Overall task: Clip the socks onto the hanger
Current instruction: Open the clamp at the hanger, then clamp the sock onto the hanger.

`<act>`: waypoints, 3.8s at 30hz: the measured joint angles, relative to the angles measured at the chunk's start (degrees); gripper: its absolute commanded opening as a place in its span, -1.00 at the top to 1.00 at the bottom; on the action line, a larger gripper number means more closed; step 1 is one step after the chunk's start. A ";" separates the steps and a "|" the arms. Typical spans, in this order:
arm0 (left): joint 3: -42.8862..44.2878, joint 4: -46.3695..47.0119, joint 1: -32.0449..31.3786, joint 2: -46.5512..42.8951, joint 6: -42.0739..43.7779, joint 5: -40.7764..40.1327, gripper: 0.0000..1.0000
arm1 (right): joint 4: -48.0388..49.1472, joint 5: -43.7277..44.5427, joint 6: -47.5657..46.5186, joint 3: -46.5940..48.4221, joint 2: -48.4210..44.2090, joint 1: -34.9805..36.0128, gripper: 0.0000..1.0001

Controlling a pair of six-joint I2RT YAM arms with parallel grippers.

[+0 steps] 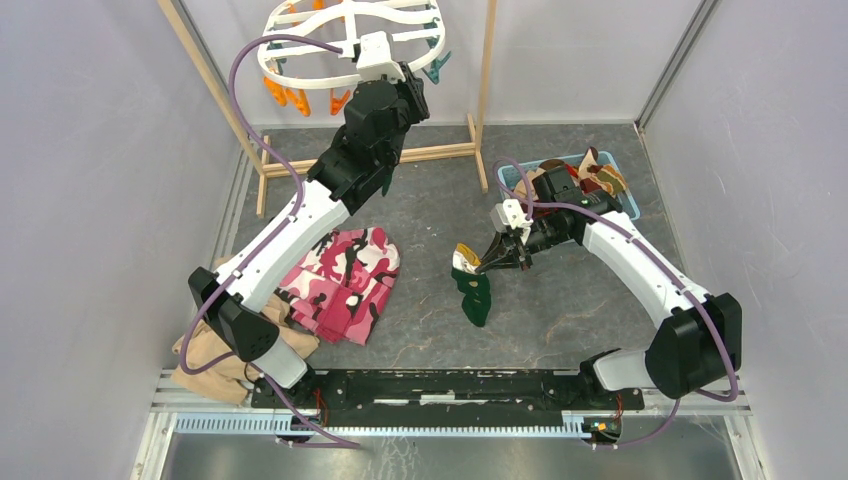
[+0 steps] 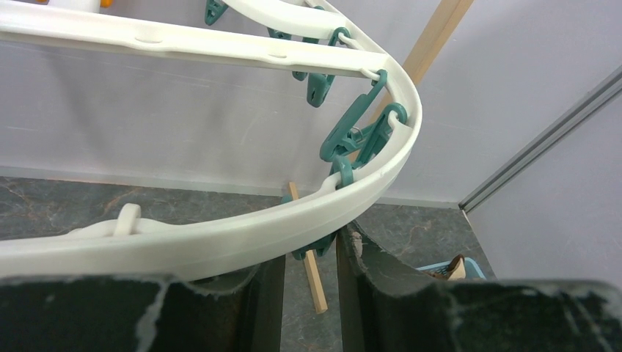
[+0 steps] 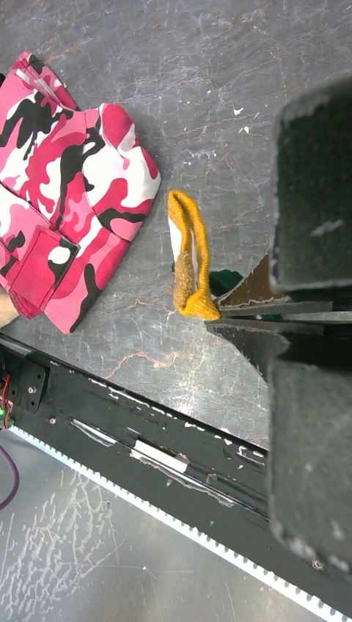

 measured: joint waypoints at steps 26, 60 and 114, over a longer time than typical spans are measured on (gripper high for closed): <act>1.70 -2.60 1.09 0.00 0.48 3.28 0.96 | 38.14 19.02 26.97 17.05 8.07 1.86 1.00; 2.58 -3.82 1.25 0.02 -1.75 6.05 0.96 | 41.64 30.69 30.23 38.75 19.67 7.32 1.00; 2.58 -5.25 1.20 -0.37 -3.54 7.76 -0.49 | 41.59 31.06 32.68 41.66 19.67 7.48 0.81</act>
